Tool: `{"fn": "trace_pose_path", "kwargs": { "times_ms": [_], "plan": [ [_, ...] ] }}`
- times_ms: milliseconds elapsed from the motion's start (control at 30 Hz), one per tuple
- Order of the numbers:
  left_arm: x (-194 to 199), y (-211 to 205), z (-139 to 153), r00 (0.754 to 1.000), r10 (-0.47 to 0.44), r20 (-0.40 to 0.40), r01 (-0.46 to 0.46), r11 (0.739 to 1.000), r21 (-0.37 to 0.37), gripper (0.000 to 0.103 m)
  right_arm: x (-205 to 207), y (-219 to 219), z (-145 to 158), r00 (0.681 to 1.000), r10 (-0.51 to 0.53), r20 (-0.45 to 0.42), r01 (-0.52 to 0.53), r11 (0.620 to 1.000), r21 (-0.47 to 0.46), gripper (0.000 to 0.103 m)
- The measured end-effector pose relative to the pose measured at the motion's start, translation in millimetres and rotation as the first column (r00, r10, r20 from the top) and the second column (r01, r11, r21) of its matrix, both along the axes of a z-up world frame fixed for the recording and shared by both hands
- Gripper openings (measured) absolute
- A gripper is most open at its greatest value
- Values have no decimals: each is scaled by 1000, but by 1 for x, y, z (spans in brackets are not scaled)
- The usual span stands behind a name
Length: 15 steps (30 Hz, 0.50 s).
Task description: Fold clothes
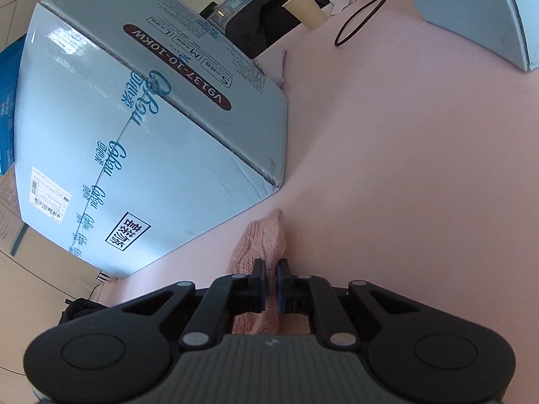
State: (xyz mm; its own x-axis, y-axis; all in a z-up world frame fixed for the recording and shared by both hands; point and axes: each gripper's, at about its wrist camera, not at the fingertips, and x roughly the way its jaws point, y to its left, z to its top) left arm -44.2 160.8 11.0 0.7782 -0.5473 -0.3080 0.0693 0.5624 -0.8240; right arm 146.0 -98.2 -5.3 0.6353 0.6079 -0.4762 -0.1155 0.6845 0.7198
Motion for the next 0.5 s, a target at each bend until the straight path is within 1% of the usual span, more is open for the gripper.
{"fn": "trace_pose_path", "kwargs": {
  "times_ms": [33,100,167,200,267,333,467,500],
  "plan": [
    [1,0,0,1000,3,-4,-3,1000,2,73,-2,-2,4,1000,10,30,-11,1000,25,6],
    [2,0,0,1000,7,-13,-7,1000,17,73,-11,-9,20,992,47,120,-58,994,91,6],
    [2,0,-1,1000,13,-18,-13,1000,22,73,-23,-16,38,968,102,229,-138,980,146,6],
    [2,0,-2,1000,17,-21,-16,1000,18,73,-32,-18,49,946,142,292,-194,968,159,5],
    [2,3,-4,999,29,-31,-29,1000,1,73,-48,-22,64,902,210,377,-286,945,158,5],
    [3,6,-6,998,39,-42,-40,999,-20,73,-68,-25,74,841,301,450,-398,908,135,5],
    [3,9,-8,997,51,-50,-52,998,-33,73,-97,-26,80,732,447,515,-556,828,72,6],
    [3,9,-8,997,56,-52,-58,998,-32,73,-104,-26,80,699,484,526,-593,804,48,6]
  ]
}}
